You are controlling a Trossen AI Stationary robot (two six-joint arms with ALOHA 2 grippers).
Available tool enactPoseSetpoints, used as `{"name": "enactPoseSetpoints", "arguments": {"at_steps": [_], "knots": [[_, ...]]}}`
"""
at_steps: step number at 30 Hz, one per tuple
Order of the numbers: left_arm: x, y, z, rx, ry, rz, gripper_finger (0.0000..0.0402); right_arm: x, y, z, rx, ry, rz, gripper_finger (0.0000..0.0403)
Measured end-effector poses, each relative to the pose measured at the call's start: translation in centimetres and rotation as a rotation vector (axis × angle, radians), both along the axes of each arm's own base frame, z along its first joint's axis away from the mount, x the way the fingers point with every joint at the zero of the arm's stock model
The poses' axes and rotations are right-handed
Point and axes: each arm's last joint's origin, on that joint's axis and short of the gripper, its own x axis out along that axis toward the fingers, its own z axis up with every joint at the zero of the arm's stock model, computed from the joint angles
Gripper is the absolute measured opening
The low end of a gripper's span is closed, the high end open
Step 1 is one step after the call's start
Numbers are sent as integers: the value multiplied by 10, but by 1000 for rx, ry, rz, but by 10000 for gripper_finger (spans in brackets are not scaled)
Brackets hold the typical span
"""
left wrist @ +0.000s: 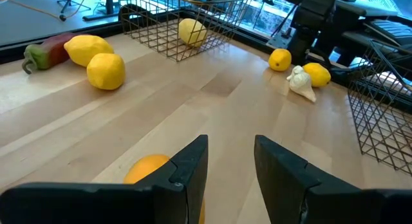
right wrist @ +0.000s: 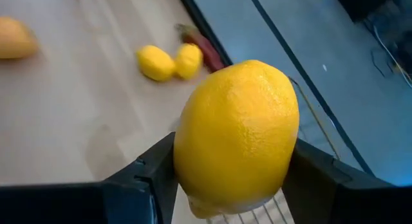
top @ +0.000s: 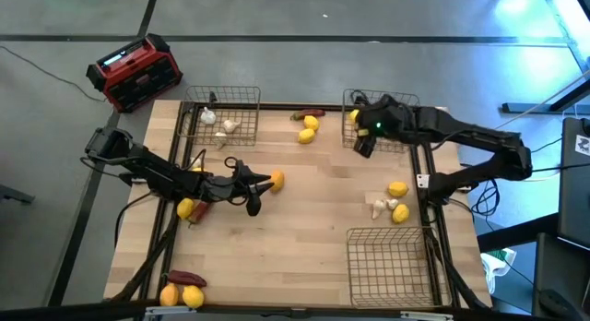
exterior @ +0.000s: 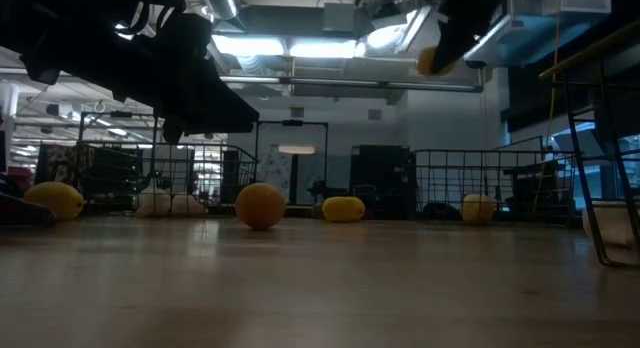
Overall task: Sort produce into baskets
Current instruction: Put the yellow lemon into the top right wire basket
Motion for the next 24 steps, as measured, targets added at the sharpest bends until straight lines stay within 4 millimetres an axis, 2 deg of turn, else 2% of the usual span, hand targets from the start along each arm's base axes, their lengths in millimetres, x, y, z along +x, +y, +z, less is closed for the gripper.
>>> {"name": "enactPoseSetpoints", "arguments": {"at_steps": [6,15,18,24], "knots": [[0,0,0,0,-1,0,123,-15,-31,-10,42,43,-93,214],[0,0,0,-1,-1,0,123,-42,-84,-49,177,6,-246,214],[0,0,0,-1,-1,0,123,-49,-95,-62,235,-33,-286,214],[0,1,0,3,-1,9,123,-52,-109,-91,337,-62,-360,214]]}}
